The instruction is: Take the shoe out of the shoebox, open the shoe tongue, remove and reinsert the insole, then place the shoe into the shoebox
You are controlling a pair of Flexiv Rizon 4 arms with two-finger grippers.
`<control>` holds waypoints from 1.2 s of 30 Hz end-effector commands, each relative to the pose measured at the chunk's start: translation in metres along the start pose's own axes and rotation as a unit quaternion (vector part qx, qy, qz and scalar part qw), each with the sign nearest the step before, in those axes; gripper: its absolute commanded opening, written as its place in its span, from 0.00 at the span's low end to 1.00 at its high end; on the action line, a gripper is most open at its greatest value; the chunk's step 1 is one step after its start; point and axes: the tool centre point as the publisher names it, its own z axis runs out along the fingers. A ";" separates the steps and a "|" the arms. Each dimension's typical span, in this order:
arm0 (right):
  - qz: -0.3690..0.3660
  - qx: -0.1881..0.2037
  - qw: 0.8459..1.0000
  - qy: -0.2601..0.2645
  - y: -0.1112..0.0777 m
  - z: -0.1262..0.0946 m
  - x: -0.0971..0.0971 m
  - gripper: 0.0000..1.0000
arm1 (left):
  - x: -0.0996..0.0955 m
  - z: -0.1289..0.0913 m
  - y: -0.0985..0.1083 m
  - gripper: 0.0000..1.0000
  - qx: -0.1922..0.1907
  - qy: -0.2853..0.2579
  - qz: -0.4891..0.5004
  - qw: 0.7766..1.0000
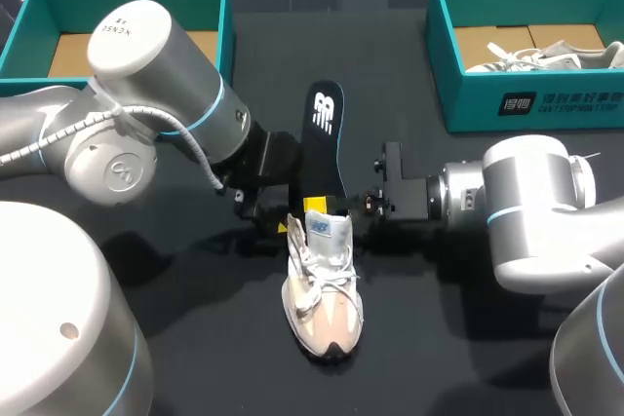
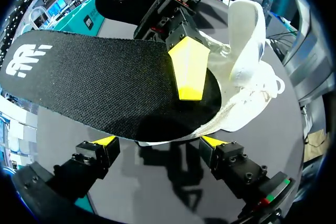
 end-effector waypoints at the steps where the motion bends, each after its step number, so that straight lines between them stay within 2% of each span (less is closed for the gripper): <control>1: -0.001 0.004 1.000 -0.001 0.002 0.001 -0.002 0.29 | 0.000 0.001 0.000 1.00 0.000 0.000 0.001 1.000; 19: -0.028 0.011 1.000 -0.010 0.018 -0.003 0.005 0.28 | 0.000 0.001 0.000 1.00 0.000 0.000 0.001 1.000; 36: -0.042 0.016 0.999 -0.015 0.045 -0.013 -0.004 0.24 | 0.000 0.001 0.000 1.00 0.000 0.000 0.001 1.000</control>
